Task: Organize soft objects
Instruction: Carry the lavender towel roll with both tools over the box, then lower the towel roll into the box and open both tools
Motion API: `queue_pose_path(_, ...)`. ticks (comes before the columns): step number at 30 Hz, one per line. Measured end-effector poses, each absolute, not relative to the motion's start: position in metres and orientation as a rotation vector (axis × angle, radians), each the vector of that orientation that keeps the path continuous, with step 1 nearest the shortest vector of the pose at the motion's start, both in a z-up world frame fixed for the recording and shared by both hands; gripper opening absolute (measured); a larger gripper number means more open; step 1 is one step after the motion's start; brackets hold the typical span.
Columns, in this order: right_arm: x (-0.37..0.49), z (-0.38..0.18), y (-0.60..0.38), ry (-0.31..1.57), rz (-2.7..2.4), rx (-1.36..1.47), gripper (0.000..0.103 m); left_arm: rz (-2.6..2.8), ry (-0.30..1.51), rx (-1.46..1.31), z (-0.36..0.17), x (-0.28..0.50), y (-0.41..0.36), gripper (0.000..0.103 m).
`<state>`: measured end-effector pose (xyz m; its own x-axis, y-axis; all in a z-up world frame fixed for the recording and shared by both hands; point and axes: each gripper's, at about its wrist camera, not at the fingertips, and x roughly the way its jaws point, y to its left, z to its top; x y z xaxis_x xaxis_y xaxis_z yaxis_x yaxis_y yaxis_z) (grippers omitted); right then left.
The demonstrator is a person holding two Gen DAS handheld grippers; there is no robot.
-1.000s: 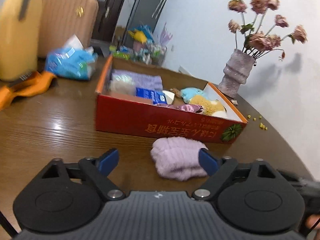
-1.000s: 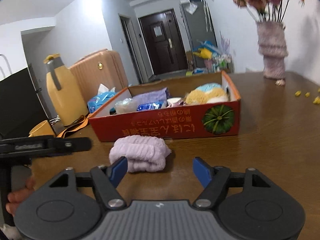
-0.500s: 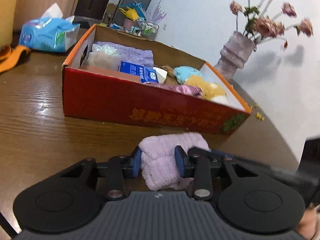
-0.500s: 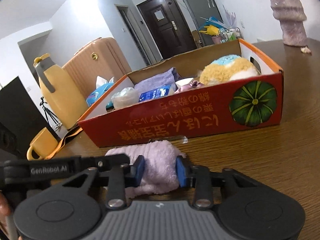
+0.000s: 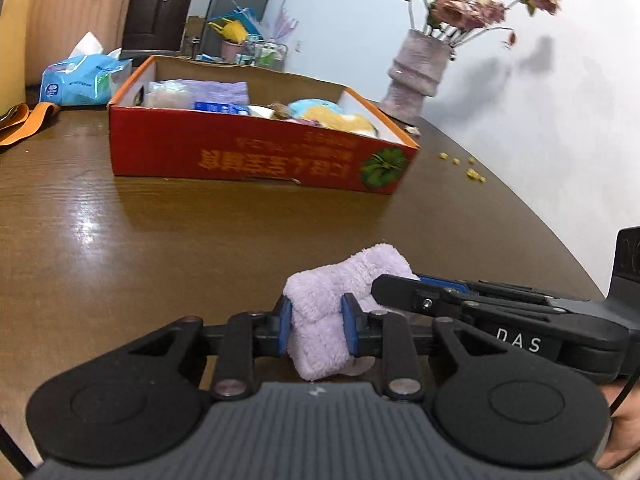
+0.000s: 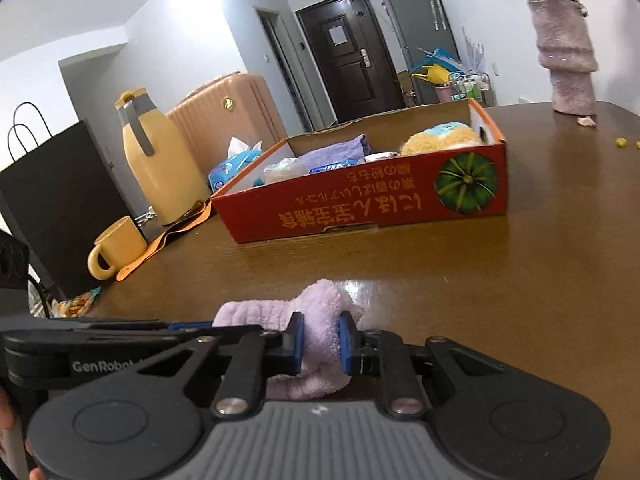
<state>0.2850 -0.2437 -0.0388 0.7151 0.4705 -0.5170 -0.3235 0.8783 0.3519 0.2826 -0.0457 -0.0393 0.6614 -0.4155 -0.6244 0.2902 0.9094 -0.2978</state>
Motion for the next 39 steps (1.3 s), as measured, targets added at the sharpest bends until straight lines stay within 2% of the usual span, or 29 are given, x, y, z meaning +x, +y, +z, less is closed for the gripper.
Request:
queue_pose_path(8, 0.250, -0.019, -0.262, 0.550, 0.435, 0.273, 0.016, -0.436, 0.677, -0.144, -0.011, 0.252, -0.061, 0.025)
queue_pose_path(14, 0.256, -0.003, -0.269, 0.510, 0.437, 0.252, 0.016, -0.454, 0.644, -0.143, 0.004, 0.256, -0.069, 0.025)
queue_pose_path(19, 0.306, 0.038, -0.269, 0.430, 0.453, 0.167, 0.016, -0.503, 0.617, -0.219, 0.043, 0.316, -0.061, 0.025)
queue_pose_path(24, 0.400, 0.076, -0.255, 0.427, 0.469, 0.065, 0.016, -0.471, 0.600, -0.190, 0.077, 0.406, -0.061, 0.025)
queue_pose_path(29, 0.514, 0.073, -0.235, 0.589, 0.505, -0.007, 0.016, -0.386, 0.698, -0.222, 0.061, 0.501, -0.057, 0.025)
queue_pose_path(36, 0.619, 0.015, -0.210, 0.850, 0.531, -0.083, 0.015, -0.281, 0.887, -0.254, -0.003, 0.581, -0.053, 0.024)
queue_pose_path(39, 0.639, 0.004, -0.202, 0.842, 0.505, -0.115, 0.015, -0.254, 0.902, -0.288, -0.018, 0.599, -0.047, 0.024)
